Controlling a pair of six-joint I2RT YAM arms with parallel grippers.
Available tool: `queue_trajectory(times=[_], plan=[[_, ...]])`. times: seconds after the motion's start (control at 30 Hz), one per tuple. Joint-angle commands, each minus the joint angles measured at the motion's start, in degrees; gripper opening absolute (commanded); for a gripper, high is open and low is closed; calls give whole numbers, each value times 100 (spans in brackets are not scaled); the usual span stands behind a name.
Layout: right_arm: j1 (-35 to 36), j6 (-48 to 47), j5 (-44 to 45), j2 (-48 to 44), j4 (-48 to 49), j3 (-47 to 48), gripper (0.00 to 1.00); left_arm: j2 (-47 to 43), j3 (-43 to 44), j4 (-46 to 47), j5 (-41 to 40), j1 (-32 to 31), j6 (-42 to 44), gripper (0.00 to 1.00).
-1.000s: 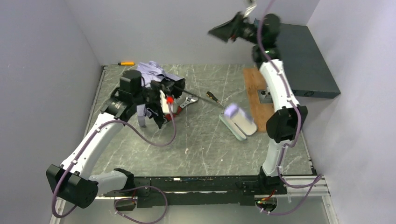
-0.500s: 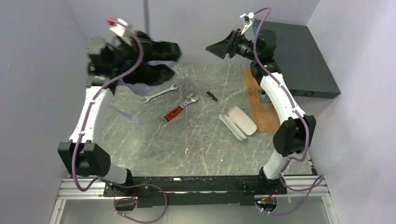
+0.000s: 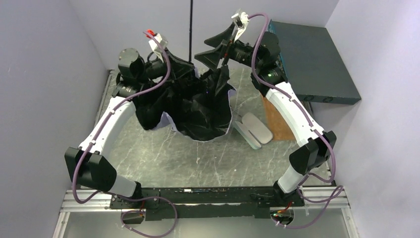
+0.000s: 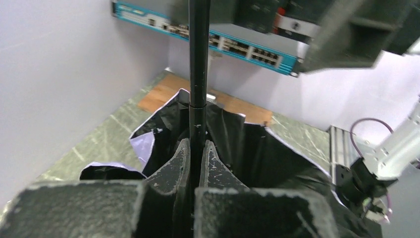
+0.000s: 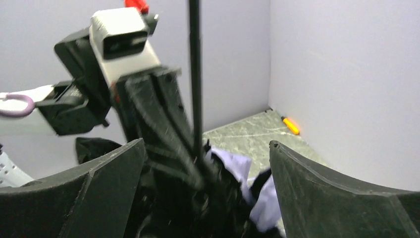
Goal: Open the umbrella
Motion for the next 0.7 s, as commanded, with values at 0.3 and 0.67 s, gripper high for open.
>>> queue_trajectory(times=[0.3, 0.67], plan=[[328, -50, 278, 517, 207, 535, 79, -473, -107, -184, 288, -464, 655, 0], [363, -330, 287, 509, -31, 452, 0, -679, -282, -1592, 510, -500, 1964, 18]])
